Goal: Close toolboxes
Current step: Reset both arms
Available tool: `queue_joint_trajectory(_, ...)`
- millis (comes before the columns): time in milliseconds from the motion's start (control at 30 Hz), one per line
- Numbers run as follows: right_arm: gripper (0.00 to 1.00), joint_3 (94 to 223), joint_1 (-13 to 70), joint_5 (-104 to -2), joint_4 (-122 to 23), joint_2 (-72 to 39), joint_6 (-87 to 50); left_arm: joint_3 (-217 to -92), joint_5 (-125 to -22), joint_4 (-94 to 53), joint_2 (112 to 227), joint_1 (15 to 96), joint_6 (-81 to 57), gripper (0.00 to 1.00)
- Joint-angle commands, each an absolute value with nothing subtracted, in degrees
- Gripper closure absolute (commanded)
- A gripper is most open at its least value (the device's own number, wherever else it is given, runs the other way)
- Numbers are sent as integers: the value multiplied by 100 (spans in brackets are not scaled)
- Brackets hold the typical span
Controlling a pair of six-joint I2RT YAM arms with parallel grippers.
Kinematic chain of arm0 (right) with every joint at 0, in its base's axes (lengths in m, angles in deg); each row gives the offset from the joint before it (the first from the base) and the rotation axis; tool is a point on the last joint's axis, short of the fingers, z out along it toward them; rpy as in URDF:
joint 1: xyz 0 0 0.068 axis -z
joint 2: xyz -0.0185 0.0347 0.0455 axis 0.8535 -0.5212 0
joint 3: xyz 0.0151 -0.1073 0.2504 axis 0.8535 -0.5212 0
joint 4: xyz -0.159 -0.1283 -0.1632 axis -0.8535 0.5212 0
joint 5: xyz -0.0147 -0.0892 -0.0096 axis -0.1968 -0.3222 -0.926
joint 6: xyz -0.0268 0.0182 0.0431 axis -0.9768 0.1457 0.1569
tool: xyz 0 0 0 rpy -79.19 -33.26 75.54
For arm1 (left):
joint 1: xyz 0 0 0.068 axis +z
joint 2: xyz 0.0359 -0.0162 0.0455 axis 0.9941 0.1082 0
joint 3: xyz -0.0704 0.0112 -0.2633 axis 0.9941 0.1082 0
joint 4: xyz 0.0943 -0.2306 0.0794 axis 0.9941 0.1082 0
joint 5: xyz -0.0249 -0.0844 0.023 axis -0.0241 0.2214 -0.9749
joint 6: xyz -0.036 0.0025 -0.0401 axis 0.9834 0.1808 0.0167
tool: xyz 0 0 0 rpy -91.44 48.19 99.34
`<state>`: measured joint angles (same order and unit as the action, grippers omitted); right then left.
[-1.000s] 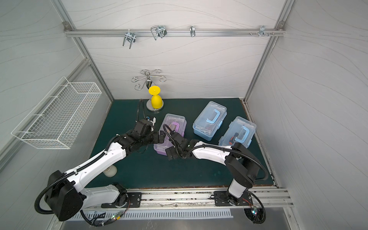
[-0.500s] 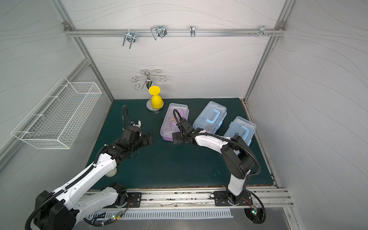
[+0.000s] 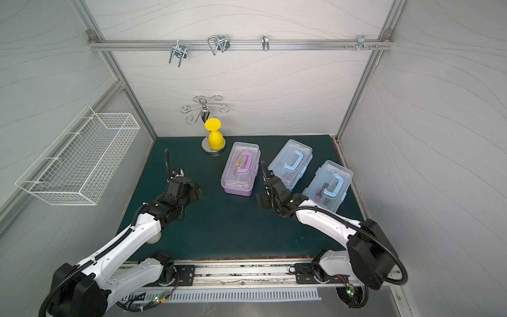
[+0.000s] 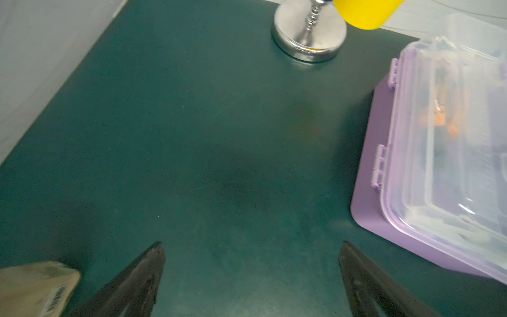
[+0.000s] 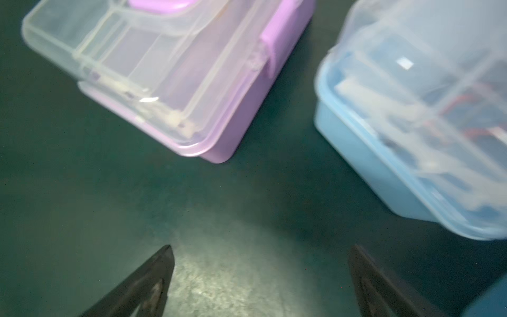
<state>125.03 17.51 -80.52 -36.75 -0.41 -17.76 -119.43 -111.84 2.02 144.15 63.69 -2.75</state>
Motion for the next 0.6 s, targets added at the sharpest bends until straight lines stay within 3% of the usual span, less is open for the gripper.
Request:
queue_joint_trajectory(0, 1, 12365, 2195, -8627, -3284, 241, -2024, -11858, -11806, -10, 14428, 6552, -89, 1)
queue_joint_trajectory(267, 1, 11922, 3755, -8024, -4130, 376, -2687, -11278, -12163, -703, 14196, 6634, -333, 1)
queue_joint_trajectory(567, 1, 10965, 4359, -8053, -6338, 375, -3510, -10964, -12116, -1443, 14220, 6739, -691, 1)
